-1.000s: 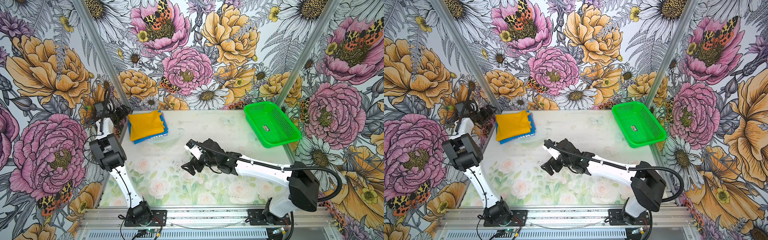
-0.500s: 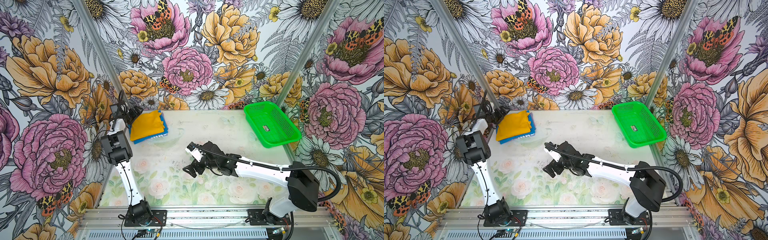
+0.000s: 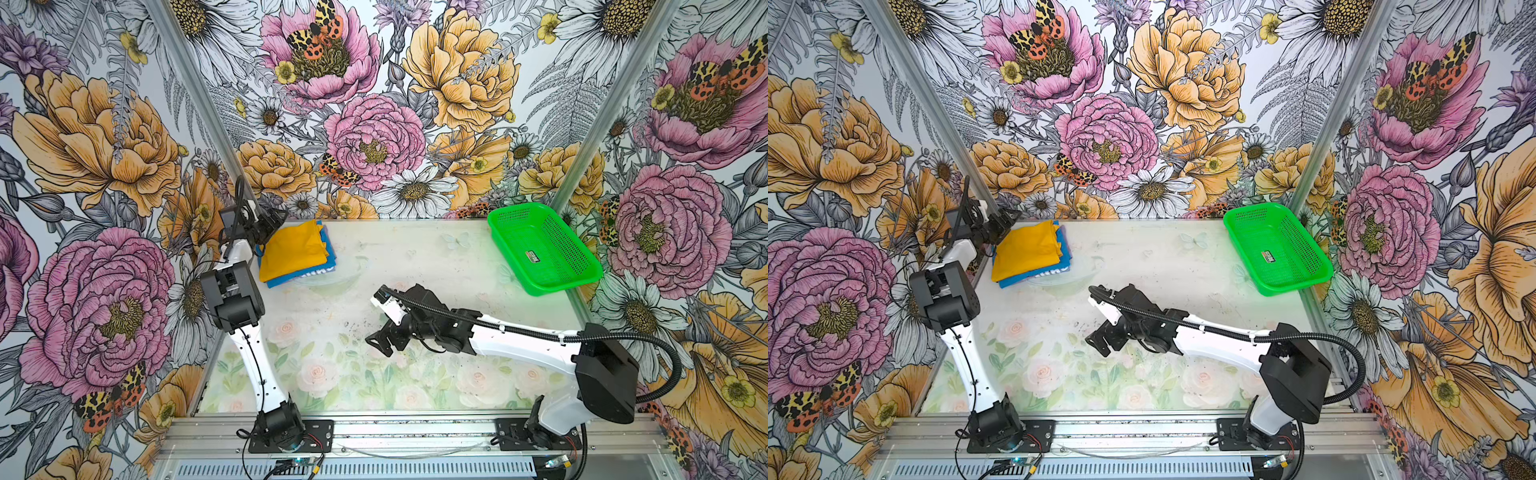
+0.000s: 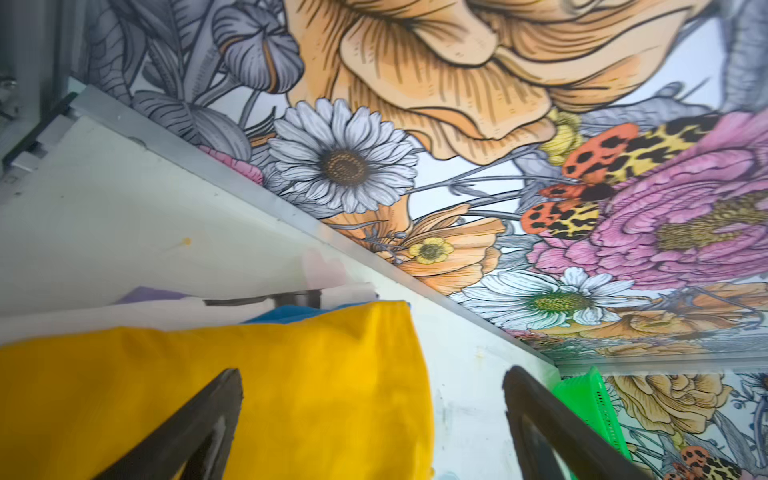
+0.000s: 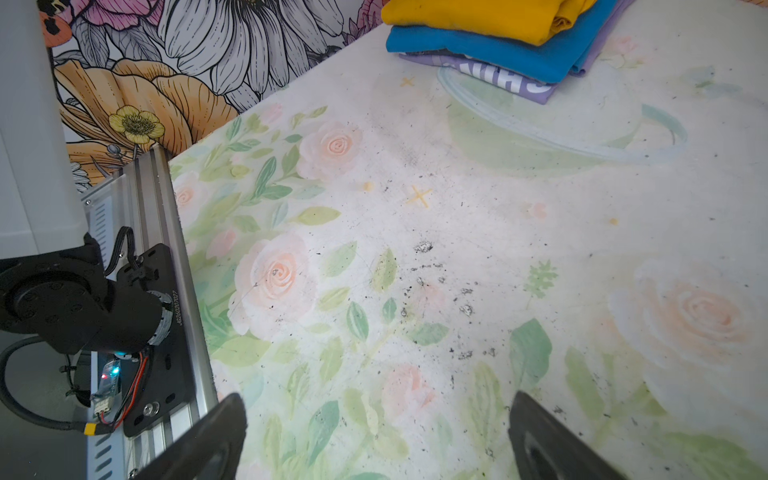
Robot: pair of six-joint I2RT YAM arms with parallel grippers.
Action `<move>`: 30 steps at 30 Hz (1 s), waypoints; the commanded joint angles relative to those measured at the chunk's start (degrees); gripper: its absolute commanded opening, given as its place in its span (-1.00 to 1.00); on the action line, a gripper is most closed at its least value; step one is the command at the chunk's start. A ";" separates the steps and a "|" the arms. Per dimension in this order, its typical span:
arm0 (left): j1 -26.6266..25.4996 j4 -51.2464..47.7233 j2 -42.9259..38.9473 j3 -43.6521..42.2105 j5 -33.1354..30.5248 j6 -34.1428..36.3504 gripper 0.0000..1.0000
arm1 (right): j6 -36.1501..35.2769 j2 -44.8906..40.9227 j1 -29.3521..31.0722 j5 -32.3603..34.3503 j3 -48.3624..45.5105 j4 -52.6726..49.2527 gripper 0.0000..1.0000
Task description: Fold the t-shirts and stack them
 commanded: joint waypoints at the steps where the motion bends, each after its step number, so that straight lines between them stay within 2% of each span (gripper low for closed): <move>1: -1.36 7.73 -4.45 -4.26 0.94 -1.98 0.98 | 0.34 -1.47 0.63 1.09 -0.40 -0.16 0.99; 7: -4.09 11.56 -1.11 -7.79 0.56 -3.61 0.97 | 0.38 -2.72 0.97 1.90 -1.63 -0.38 0.99; 14: -9.02 13.02 6.85 -5.00 0.89 -5.96 0.98 | 0.47 -3.32 1.11 2.37 -2.42 -1.09 0.99; 25: -10.80 14.55 -2.30 -8.20 0.48 -5.51 0.98 | 0.47 -4.23 1.16 3.02 -3.69 -1.46 0.99; 30: -11.54 17.88 -2.07 -10.26 -0.10 -7.72 0.98 | 0.31 -4.12 1.33 2.74 -3.53 -1.61 0.99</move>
